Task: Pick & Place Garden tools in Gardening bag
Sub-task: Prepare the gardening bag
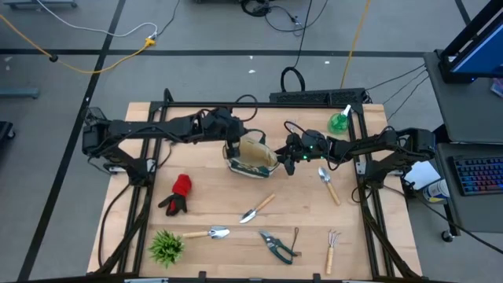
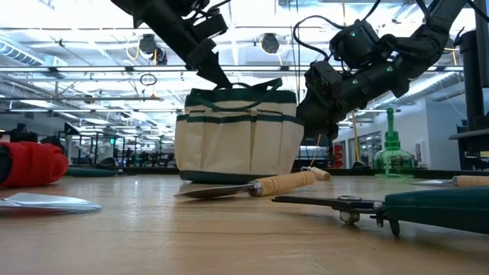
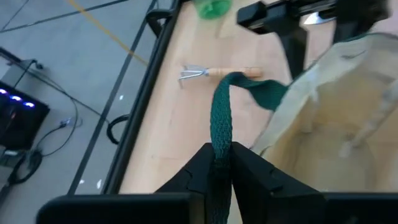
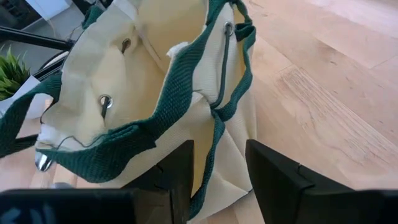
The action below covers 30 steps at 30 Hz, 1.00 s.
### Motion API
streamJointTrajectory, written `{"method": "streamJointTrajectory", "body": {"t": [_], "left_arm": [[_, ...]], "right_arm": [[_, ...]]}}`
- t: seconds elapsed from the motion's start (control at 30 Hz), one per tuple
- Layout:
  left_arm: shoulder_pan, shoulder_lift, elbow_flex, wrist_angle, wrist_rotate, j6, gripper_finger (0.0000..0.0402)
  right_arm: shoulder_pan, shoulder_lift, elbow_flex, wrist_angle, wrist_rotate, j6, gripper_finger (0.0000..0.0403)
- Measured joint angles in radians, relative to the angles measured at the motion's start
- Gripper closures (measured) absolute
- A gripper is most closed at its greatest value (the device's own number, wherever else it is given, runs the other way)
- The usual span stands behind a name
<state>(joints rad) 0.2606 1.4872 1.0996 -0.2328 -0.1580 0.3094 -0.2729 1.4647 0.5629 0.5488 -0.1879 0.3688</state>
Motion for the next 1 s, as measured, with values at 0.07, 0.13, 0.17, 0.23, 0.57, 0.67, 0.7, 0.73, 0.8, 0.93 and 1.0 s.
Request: {"method": "streamJointTrajectory", "body": {"t": [0.07,0.13,0.17,0.23,0.57,0.67,0.7,0.73,0.8,0.93,1.0], "left_arm": [[0.009,0.000,0.000,0.000,0.000,0.004,0.0333],[0.016,0.000,0.000,0.002,0.000,0.007,0.0321],[0.021,0.000,0.000,0.002,0.000,0.010,0.0316],[0.029,0.000,0.000,0.002,-0.001,0.011,0.0306],[0.084,0.006,0.000,0.008,-0.001,-0.007,0.0289],[0.095,0.016,0.000,-0.005,0.000,-0.032,0.0289],[0.098,0.021,0.000,-0.002,0.000,-0.037,0.0289],[0.099,0.026,0.000,0.004,0.000,-0.041,0.0289],[0.099,0.032,0.000,-0.009,0.000,-0.044,0.0289],[0.090,0.031,0.000,0.000,0.001,-0.049,0.0289],[0.083,0.028,0.000,-0.002,0.001,-0.058,0.0289]], "right_arm": [[0.000,0.000,0.000,0.000,0.000,-0.014,0.0261],[0.000,0.000,0.000,0.000,0.000,-0.024,0.0261],[0.000,0.000,0.000,0.000,0.000,-0.026,0.0261],[0.000,0.000,0.000,0.000,0.000,-0.026,0.0261],[0.001,0.000,0.000,-0.001,0.000,-0.044,0.0261],[0.001,0.000,0.000,-0.001,0.000,-0.045,0.0261],[0.001,0.000,0.000,0.000,0.000,-0.045,0.0261],[0.001,0.000,0.000,0.000,0.000,-0.045,0.0261],[0.006,0.000,0.000,-0.001,-0.001,-0.059,0.0261],[0.028,0.000,0.000,0.002,0.002,-0.131,0.0261],[0.034,0.000,0.000,0.007,0.001,-0.135,0.0259]]}}
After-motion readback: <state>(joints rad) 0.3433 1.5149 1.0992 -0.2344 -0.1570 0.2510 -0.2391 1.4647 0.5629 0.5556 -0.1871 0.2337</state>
